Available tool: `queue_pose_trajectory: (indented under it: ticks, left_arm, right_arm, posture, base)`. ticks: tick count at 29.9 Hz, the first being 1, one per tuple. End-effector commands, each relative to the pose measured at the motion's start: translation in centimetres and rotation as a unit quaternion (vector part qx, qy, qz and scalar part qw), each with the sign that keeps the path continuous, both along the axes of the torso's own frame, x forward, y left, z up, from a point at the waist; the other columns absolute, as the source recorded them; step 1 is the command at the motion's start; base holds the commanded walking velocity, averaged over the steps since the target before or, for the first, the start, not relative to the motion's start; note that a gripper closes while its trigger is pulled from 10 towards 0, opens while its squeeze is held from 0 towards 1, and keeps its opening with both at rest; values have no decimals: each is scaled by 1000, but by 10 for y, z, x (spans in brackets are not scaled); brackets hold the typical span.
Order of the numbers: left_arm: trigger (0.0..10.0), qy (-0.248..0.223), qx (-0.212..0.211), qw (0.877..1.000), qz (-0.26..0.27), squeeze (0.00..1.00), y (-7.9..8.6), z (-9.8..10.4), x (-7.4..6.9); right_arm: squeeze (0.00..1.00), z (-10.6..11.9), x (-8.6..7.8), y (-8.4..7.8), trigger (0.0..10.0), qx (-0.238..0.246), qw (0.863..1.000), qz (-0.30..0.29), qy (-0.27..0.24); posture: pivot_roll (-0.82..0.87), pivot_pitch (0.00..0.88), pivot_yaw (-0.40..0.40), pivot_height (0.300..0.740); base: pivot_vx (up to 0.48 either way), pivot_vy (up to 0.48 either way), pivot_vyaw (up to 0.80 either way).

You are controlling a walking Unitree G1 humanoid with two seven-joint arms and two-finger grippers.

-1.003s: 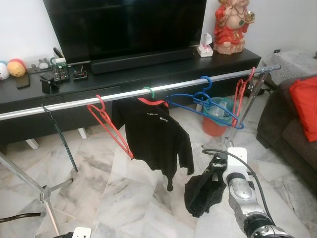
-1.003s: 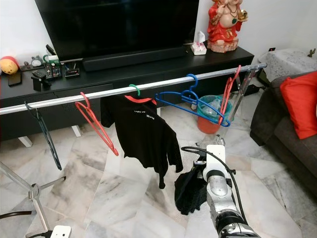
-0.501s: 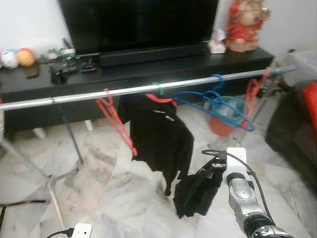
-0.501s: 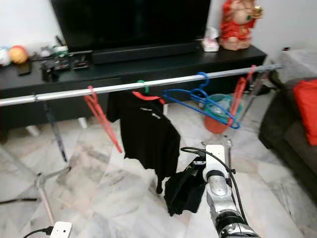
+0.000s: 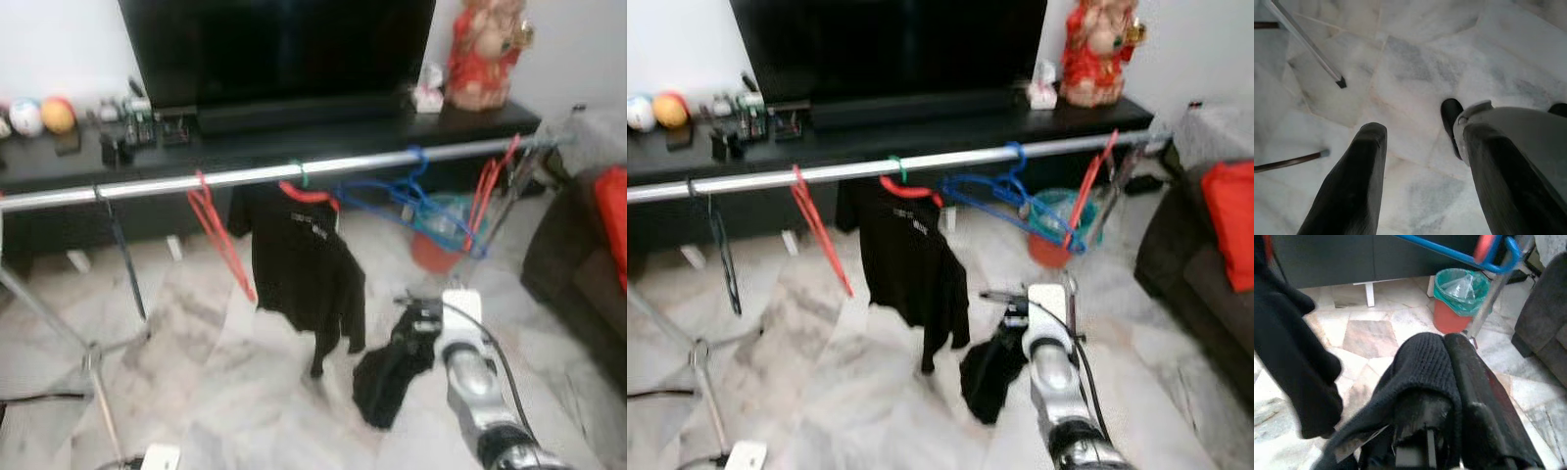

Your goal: Hang hanger

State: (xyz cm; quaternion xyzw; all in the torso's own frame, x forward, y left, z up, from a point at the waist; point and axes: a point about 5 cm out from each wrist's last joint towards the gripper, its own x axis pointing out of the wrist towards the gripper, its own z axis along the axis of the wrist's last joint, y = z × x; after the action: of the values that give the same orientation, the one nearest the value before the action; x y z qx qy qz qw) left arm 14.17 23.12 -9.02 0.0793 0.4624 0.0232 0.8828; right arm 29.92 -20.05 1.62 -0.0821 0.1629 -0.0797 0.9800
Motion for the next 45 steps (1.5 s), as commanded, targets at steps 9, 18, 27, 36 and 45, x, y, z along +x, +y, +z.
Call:
queue_pose_trajectory:
  ticks: [9, 18, 27, 36, 45]
  left_arm:
    - [10000, 4, -1, 1000, -6, 0, -4, -2, -3]
    - [10000, 5, -1, 1000, -4, 0, -4, -2, -2]
    - [10000, 3, -1, 1000, -4, 0, -6, -2, -1]
    - [10000, -17, 2, 1000, 0, 0, -6, 1, 5]
    - [10000, -86, 9, 995, 40, 0, 6, 15, 26]
  right_arm:
    - [0, 10, 6, -4, 10000, -3, 1000, -4, -24]
    - [0, 10, 7, -4, 10000, -8, 1000, 1, -24]
    - [0, 10, 6, -2, 10000, 2, 1000, 2, -25]
    - [0, 1, 3, 9, 10000, 18, 999, 45, 3]
    - [0, -18, -13, 12, 10000, 22, 996, 73, 55]
  posture:
    - [-40, 0, 8, 740]
    - [-40, 0, 5, 740]
    - [-41, 0, 3, 740]
    - [-44, 0, 1, 740]
    - [-39, 0, -4, 740]
  base:
    - [0, -316, 0]
    - [0, -315, 0]
    - [0, -314, 467]
    - [0, 0, 0]
    - [0, 0, 0]
